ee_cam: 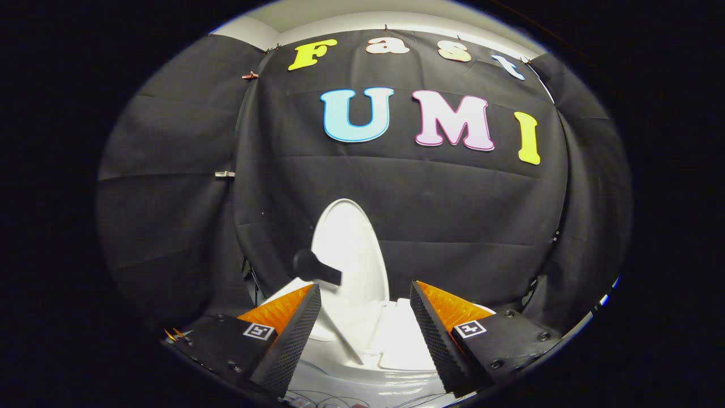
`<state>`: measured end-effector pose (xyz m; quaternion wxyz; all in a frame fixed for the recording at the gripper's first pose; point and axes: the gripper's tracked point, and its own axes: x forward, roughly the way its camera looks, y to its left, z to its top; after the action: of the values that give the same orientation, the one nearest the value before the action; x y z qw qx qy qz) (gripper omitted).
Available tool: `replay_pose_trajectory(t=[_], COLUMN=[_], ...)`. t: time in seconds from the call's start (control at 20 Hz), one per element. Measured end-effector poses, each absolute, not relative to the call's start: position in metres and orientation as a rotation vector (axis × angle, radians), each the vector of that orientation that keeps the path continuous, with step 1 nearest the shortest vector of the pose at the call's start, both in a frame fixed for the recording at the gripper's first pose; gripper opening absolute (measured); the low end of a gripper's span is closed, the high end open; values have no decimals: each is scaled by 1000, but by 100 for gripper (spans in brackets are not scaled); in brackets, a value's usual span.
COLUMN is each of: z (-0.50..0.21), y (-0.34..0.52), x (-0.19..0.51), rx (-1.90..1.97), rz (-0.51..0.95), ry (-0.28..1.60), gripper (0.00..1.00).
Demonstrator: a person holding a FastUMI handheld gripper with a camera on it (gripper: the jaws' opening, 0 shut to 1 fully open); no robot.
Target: Open the toilet lid.
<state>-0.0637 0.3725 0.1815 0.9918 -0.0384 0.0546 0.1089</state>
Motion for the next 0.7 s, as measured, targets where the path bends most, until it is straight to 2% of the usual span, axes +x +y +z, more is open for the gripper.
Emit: replay_pose_trajectory(t=[0.7], z=[121], y=[162], x=[-17], rx=[-49], rz=[45], ry=[87], gripper=[99])
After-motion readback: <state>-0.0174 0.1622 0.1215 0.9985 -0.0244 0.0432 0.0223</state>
